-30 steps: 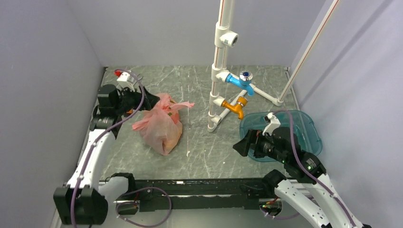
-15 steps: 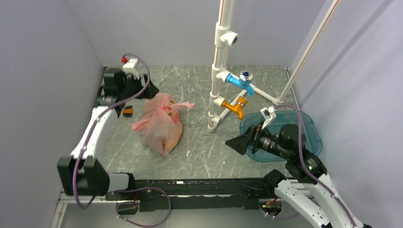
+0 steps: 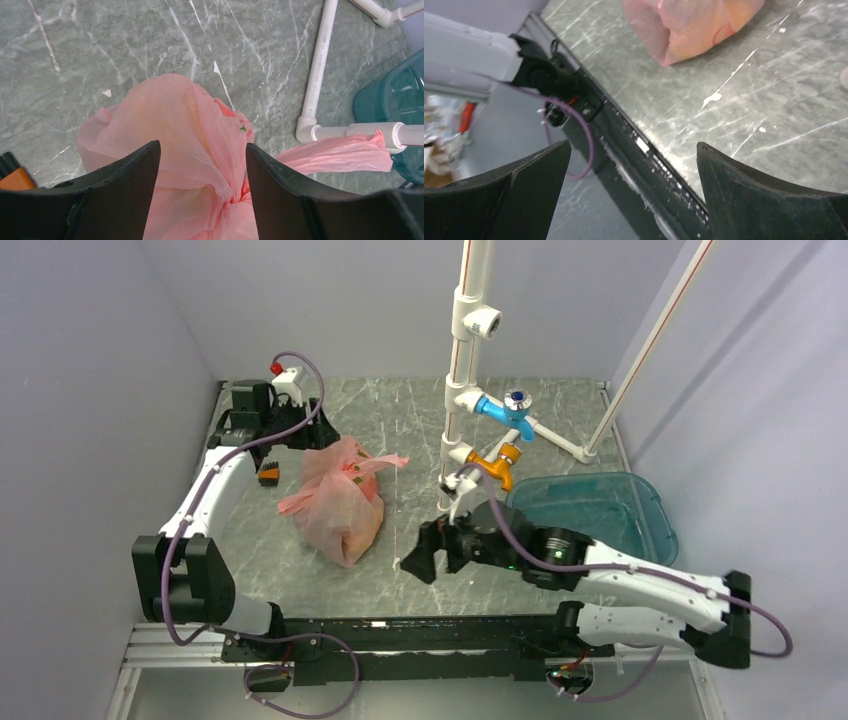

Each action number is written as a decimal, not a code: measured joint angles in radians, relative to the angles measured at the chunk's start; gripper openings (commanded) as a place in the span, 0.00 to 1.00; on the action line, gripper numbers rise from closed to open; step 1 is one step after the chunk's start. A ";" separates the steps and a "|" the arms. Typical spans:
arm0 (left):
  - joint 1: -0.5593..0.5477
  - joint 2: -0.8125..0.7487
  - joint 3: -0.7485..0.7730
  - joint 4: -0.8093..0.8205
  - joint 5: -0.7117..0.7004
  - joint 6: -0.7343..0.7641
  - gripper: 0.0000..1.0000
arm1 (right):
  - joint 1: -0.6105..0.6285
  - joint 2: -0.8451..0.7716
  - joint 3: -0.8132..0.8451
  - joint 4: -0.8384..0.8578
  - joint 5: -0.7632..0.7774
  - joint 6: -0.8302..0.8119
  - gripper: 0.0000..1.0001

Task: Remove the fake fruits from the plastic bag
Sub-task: Untie the plastic bag at the center of the board.

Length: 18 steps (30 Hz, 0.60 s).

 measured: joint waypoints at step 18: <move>-0.001 0.104 0.088 -0.122 0.071 0.037 0.70 | 0.200 0.680 0.343 0.335 0.678 -0.182 0.71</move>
